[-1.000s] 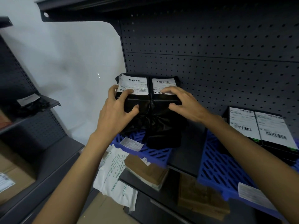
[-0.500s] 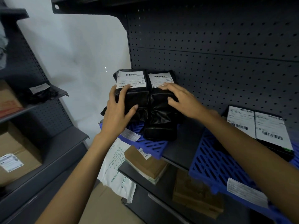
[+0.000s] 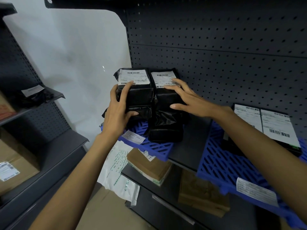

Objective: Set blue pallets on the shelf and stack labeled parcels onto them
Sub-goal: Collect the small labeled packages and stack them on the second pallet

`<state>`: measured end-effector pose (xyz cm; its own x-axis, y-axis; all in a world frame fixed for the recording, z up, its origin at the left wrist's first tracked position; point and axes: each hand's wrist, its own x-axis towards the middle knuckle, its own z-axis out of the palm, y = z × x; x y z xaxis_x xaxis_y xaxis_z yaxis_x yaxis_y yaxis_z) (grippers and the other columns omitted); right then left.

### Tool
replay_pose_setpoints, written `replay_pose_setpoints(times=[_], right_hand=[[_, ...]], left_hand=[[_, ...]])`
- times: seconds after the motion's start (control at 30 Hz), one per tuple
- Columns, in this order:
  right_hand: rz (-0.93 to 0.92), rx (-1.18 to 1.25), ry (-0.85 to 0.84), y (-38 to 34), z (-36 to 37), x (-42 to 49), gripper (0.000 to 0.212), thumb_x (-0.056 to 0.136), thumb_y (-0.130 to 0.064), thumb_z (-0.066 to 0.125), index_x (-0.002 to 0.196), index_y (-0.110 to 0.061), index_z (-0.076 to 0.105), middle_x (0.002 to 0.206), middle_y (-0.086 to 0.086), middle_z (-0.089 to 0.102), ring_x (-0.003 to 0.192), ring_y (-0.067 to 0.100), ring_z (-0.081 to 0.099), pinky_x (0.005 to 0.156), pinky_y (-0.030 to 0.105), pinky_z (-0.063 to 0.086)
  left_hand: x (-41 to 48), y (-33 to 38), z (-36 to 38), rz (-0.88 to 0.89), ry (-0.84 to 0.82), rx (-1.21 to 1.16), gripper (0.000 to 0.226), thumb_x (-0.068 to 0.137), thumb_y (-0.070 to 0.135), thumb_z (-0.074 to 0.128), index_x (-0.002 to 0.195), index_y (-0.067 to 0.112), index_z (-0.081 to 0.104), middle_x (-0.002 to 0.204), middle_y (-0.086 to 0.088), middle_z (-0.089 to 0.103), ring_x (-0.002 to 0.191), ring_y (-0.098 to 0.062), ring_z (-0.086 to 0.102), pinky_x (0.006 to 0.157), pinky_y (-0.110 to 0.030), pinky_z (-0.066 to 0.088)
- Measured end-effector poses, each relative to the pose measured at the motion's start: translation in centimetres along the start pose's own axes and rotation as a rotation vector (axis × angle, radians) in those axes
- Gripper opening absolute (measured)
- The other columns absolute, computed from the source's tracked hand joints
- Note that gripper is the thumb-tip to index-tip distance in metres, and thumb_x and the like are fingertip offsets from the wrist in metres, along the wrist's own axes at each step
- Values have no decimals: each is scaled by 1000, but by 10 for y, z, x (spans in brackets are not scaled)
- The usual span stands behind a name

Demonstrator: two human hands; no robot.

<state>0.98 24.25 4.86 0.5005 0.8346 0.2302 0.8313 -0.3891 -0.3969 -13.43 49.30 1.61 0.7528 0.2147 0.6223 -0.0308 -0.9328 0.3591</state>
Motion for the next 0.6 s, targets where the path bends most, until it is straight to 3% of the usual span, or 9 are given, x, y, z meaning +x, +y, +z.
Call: replay_pose_setpoints(times=[0.2,0.3,0.43,0.5,0.6], right_hand=[[34,-34,106,-1,10,1,89,82,-26,76,148,-46,19,158,-15,-8,145,11,12,113,38,34],[83,-42,209,-6,24,-3,105,70,-27,86,149,-45,19,158,-15,-15,143,17,21,105,31,39],[237,-63,376,-21,47,-2,112,66,-21,90,146,-51,17,157,-18,-19,122,22,47,88,47,55],[287,-66,441,-29,54,2,110,67,-17,89,144,-52,19,158,-18,-18,123,21,45,92,58,50],[319,-70,533,-38,63,7,101,69,-15,88,141,-49,26,159,-17,-12,131,19,38,95,64,41]], left_hand=[[22,-19,-7,81,4,-39,99,74,19,81,148,46,21,151,0,21,113,-32,55,77,-48,57],[29,-31,-8,109,-16,-89,94,75,19,80,147,44,24,151,0,22,117,-29,52,82,-48,56],[30,-40,-4,149,-25,-117,87,78,15,79,144,39,29,150,-1,23,116,-27,52,86,-46,56],[31,-45,-3,159,-20,-145,84,78,14,79,143,37,31,149,0,24,116,-26,51,90,-43,54],[36,-53,-4,190,-11,-197,82,77,13,80,142,34,34,148,-1,26,122,-20,46,98,-34,47]])
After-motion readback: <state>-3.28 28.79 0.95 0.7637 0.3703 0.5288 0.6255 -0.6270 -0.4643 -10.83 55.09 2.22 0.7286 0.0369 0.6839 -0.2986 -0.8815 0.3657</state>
